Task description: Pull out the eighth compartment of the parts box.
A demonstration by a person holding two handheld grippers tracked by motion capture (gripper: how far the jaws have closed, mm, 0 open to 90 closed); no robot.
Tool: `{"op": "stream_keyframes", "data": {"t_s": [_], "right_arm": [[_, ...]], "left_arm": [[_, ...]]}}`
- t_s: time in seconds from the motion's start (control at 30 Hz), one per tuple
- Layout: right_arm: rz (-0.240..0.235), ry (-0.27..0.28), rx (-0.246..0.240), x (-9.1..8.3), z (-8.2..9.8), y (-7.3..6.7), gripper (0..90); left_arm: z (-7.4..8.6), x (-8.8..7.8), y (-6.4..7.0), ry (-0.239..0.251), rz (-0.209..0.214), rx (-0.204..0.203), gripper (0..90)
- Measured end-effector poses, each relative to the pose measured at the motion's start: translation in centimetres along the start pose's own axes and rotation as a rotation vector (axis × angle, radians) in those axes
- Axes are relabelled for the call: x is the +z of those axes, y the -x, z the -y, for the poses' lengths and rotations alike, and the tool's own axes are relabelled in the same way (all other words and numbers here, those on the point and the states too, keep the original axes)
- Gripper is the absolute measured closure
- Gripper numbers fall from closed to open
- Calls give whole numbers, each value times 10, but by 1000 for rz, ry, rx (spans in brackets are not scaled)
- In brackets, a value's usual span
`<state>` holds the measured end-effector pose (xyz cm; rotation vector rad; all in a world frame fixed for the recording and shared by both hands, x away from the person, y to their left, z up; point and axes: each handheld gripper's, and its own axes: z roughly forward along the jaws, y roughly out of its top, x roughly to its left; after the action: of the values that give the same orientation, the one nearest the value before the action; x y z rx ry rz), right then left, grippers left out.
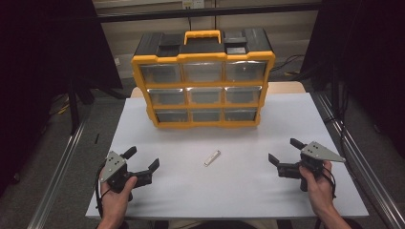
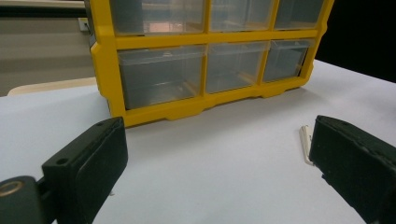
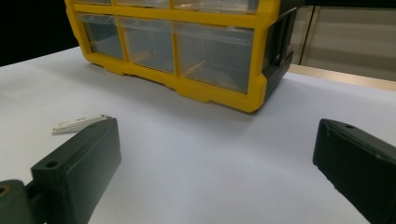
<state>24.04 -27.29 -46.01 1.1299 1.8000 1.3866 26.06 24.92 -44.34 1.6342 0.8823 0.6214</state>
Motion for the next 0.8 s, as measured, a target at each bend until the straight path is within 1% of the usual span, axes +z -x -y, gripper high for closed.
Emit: {"op": "stream_keyframes", "data": {"t_s": [0.1, 0.13, 0.17, 0.2, 0.23, 0.27, 0.3, 0.33, 0.37, 0.4, 0.43, 0.5, 0.53, 0.57, 0.63, 0.7, 0.77, 0.8], "right_arm": [[-2, -4, -9, 1, 0, -2, 6], [-8, -6, -10, 1, 0, -3, 6], [-14, -13, -24, 2, 1, -4, 5], [-14, -13, -24, 2, 1, -4, 5], [-26, -20, -38, 3, 1, -5, 1], [-26, -20, -38, 3, 1, -5, 1], [-37, -29, -56, 4, 1, -7, 0], [-43, -31, -59, 4, 1, -7, 0], [-45, -29, -60, 4, 1, -8, 0], [-45, -29, -60, 4, 1, -8, 0], [-59, -16, -71, 3, 1, -11, 0], [-65, -11, -71, 3, 0, -11, 0], [-72, -6, -80, 2, 0, -13, 0], [-74, -10, -85, 3, 0, -14, 0], [-73, -14, -96, 5, 0, -16, 0], [-79, -32, -128, 7, 1, -18, 0], [-86, -40, -136, 9, 1, -20, 0], [-97, -54, -145, 12, 1, -23, 3]], "left_arm": [[-1, -1, 1, 5, 7, -2, 45], [-1, -1, 2, 4, -4, 1, 45], [-2, -2, 2, 9, -9, -3, 45], [-2, -2, 2, 9, -9, -3, 45], [-2, -2, 2, 7, -11, -1, 45], [-2, -2, 2, 6, -11, -1, 45], [-1, -2, 3, 3, -9, -10, 45], [-1, -2, 3, 1, -9, -8, 45], [-1, -2, 3, 1, -9, -8, 46], [-1, -2, 3, 3, 0, -9, 46], [-1, -3, 3, 2, 3, -9, 46], [-1, -3, 3, 2, -3, -4, 46], [-1, -4, 3, -1, -9, -7, 46], [-1, -3, 3, 2, 9, -12, 46], [-1, -3, 3, 2, 8, -9, 46], [-1, -2, 4, 2, 9, -3, 49], [-1, -2, 5, 3, 13, -7, 49], [-1, -2, 6, -3, 6, -4, 49]]}}
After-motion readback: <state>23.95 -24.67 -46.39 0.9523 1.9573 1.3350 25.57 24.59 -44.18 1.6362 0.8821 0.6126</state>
